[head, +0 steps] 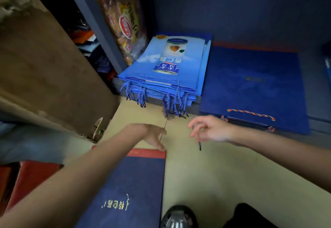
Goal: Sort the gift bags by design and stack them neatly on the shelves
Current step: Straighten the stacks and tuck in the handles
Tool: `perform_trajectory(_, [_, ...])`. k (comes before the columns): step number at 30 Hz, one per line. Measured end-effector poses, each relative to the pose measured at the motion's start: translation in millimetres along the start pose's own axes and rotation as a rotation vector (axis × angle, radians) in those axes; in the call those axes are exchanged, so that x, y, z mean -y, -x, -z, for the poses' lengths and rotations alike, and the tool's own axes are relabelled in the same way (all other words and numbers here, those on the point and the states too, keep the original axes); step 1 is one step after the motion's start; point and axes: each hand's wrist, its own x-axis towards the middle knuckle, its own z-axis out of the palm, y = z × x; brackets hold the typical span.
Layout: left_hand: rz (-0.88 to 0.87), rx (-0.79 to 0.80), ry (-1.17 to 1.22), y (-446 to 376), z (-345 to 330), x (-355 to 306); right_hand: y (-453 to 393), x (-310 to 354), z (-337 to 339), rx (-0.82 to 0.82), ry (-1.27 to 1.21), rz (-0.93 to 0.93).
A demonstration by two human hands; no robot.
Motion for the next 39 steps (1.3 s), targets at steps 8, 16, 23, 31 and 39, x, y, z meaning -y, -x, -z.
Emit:
perform_trajectory(8, [0.093, -0.301, -0.291, -32.6, -103.2, 5.3, -6.7, -36.5, -16.3, -0.003, 0.103, -0.198])
perform_trajectory(16, [-0.216, -0.182, 0.009, 1.8, -43.1, 26.0, -7.3, -22.6, -24.4, 0.120, 0.132, -0.173])
perform_trajectory(23, [-0.483, -0.393, 0.160, 87.6, 45.2, 25.3, 14.6, 26.9, -20.2, 0.348, -0.273, -0.038])
perform_trajectory(31, [-0.528, -1.007, 0.179, 88.2, 150.4, -57.1, 43.9, 33.4, 26.1, -0.262, -0.569, 0.121])
perform_trajectory(39, [-0.478, -1.295, 0.244, 38.3, 147.2, -113.0, 105.8, -8.4, 159.4, -0.857, -0.683, 0.193])
